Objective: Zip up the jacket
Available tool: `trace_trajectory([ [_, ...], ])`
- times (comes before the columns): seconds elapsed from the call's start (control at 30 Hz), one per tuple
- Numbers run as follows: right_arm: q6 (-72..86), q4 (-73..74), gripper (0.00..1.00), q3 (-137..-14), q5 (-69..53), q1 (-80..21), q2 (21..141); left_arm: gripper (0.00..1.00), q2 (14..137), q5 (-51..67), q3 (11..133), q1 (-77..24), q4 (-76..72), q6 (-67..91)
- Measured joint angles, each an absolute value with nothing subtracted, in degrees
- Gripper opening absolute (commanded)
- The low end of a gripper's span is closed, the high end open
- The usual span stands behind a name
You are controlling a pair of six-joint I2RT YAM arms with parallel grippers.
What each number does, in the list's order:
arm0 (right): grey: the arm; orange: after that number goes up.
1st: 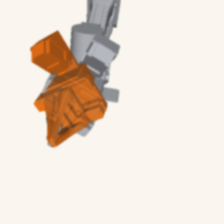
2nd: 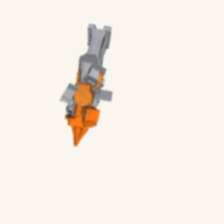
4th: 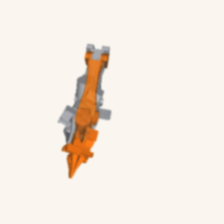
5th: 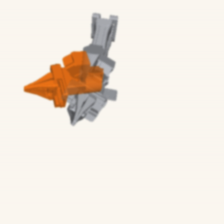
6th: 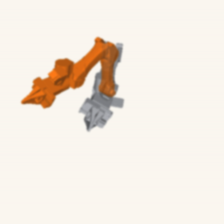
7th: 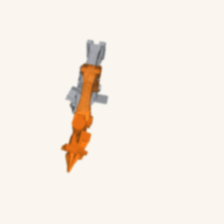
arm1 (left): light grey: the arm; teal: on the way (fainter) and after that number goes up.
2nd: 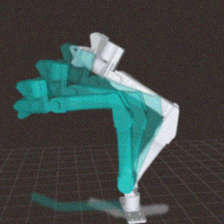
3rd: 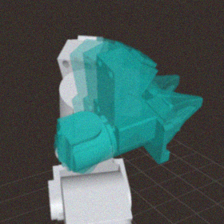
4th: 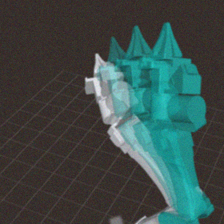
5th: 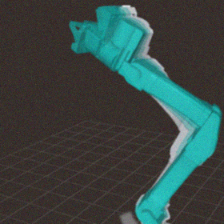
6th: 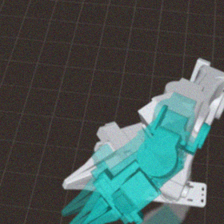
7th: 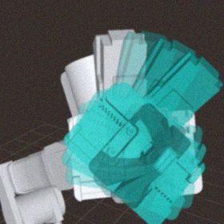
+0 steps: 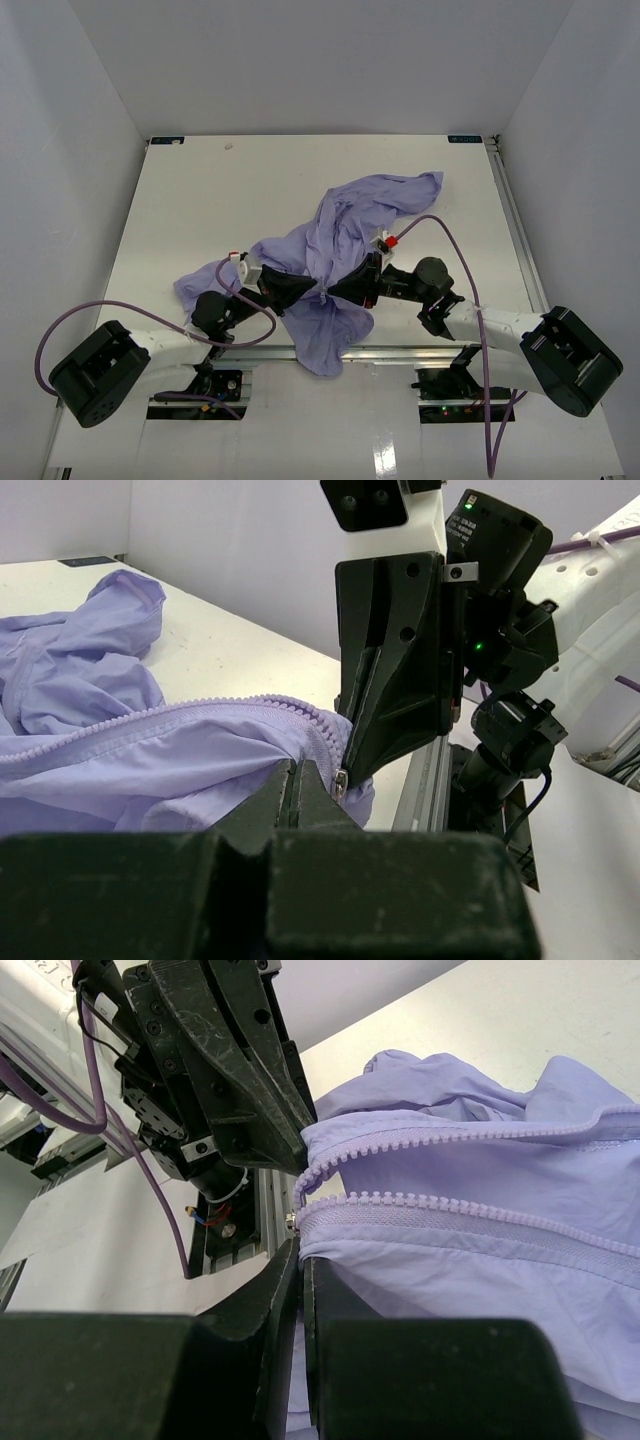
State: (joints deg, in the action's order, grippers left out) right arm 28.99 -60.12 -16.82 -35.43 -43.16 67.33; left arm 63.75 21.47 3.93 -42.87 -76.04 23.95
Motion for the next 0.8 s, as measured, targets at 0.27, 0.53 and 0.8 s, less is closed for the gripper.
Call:
trace_trajectory([
  [0.27, 28.9, -59.6, 0.08, -16.8, -35.0, -43.2, 67.2, 0.01, 62.8, 22.8, 3.3, -42.9, -76.2, 23.4],
  [0.53, 28.0, -58.8, 0.08, -16.8, -34.8, -43.2, 66.7, 0.42, 59.7, 23.3, 3.3, -42.9, -76.3, 23.4],
  [0.8, 28.0, -58.4, 0.08, -16.8, -34.7, -43.2, 66.7, 0.47, 59.7, 25.5, 3.5, -42.9, -76.4, 23.9],
])
